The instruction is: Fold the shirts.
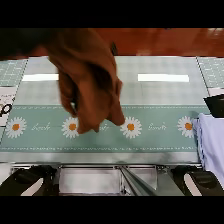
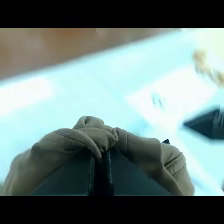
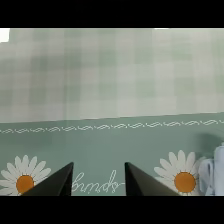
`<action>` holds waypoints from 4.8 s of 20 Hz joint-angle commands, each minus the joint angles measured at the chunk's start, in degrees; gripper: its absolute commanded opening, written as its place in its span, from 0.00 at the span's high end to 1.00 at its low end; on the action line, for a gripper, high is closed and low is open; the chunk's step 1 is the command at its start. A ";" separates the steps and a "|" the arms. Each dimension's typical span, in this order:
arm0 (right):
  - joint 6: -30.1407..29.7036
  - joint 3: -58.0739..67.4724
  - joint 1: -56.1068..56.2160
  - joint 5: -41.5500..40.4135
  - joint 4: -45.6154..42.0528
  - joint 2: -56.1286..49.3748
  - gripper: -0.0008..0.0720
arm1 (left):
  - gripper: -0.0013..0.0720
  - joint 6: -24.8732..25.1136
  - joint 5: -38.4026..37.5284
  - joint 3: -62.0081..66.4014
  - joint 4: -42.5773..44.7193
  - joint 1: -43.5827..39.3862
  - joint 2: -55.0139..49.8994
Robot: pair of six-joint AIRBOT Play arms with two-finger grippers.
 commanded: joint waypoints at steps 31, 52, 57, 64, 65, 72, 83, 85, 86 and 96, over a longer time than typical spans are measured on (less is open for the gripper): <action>-30.38 -35.95 -30.58 -10.40 51.01 -13.51 0.45 | 0.30 16.90 -7.10 -57.27 -12.72 41.46 -10.75; -41.05 -26.34 11.26 -26.67 68.89 -51.71 0.45 | 0.95 25.90 -11.37 -49.31 -19.61 30.49 -15.43; -39.32 -24.59 15.85 -28.59 69.09 -52.30 0.46 | 0.95 25.90 -11.21 -49.31 -19.63 30.49 -15.43; -39.21 -22.93 14.58 -21.33 64.13 -48.57 0.96 | 0.95 25.90 -14.32 -45.75 -19.67 31.47 -15.34; -36.76 -21.00 12.92 -20.20 60.94 -45.59 0.96 | 0.95 25.83 -15.74 -43.30 -19.65 32.20 -15.08; -18.18 19.28 -0.31 -9.18 31.98 -26.82 0.96 | 0.96 15.50 -15.52 -8.66 -19.65 35.04 -11.08; -11.72 52.41 -0.35 5.62 9.22 -13.46 0.96 | 0.96 9.81 -11.69 15.50 -7.43 35.17 9.81; -9.46 52.39 -0.35 11.34 3.76 -9.84 0.96 | 0.96 6.91 -11.50 15.50 0.92 35.17 14.60; -8.74 52.13 -0.35 14.36 3.34 -8.48 0.96 | 0.96 5.42 -12.31 15.50 4.46 35.17 16.50; -3.13 13.66 -0.35 11.98 2.93 1.14 0.96 | 0.96 1.44 -19.10 -9.18 9.51 35.04 15.08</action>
